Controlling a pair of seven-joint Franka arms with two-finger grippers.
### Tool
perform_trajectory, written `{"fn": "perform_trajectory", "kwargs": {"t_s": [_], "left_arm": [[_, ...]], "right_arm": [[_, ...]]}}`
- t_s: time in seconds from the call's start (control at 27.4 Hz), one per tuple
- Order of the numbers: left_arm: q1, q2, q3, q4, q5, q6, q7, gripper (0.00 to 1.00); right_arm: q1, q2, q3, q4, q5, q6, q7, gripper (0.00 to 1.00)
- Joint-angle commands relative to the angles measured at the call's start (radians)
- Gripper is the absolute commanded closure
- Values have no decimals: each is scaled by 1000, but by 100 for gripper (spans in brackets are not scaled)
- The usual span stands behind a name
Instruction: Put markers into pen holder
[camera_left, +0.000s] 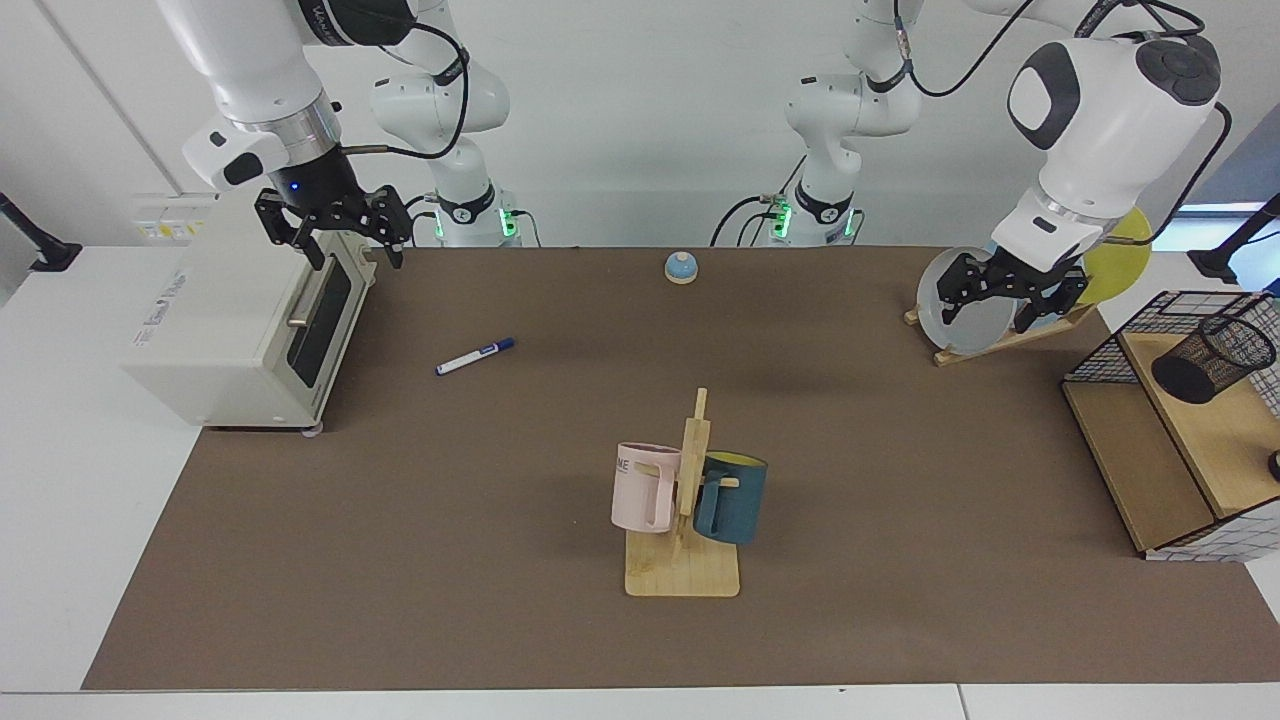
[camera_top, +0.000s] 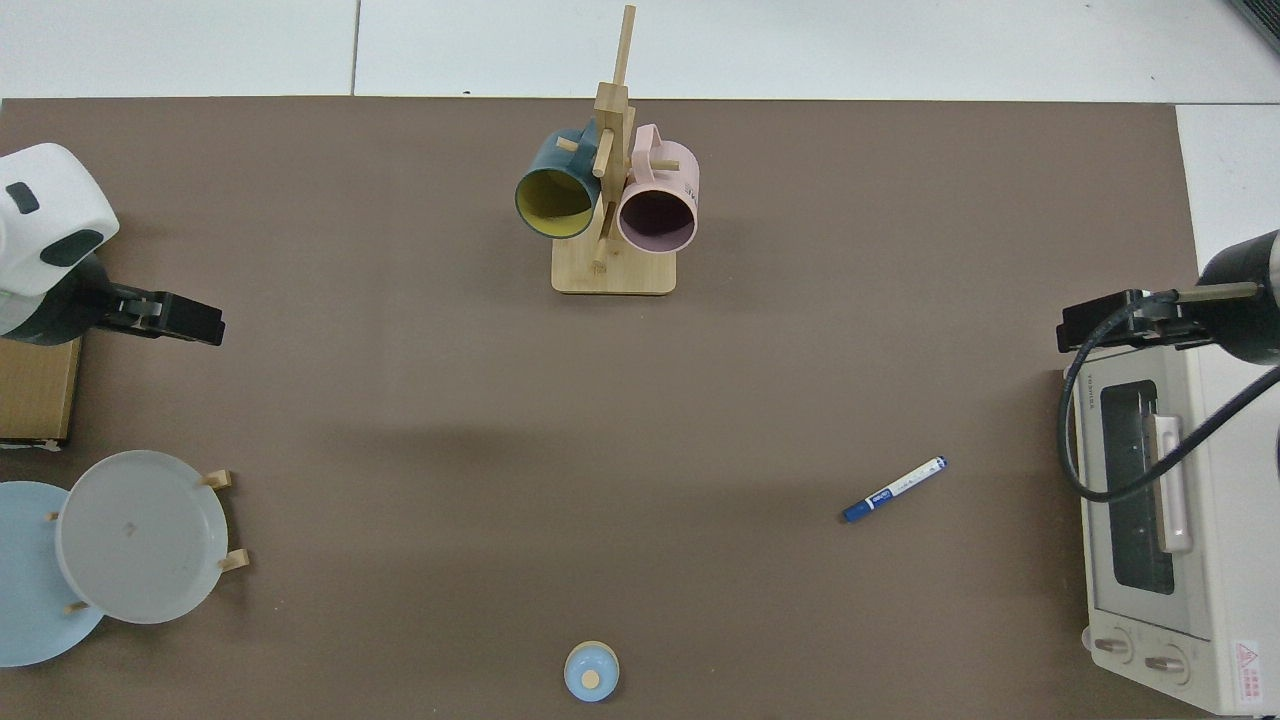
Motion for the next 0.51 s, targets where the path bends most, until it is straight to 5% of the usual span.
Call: {"fn": "perform_trajectory", "kwargs": {"t_s": [0.0,0.47], "left_arm": [[3,-14,-2,-14,7,-2,-1,0],[3,-16,-2,-14,7,-2,-1,0]], "right_arm": [[-18,-19,11,-19,5,-12,-29,0],[-35,-16,12,-17,5,5,-29,0]]}}
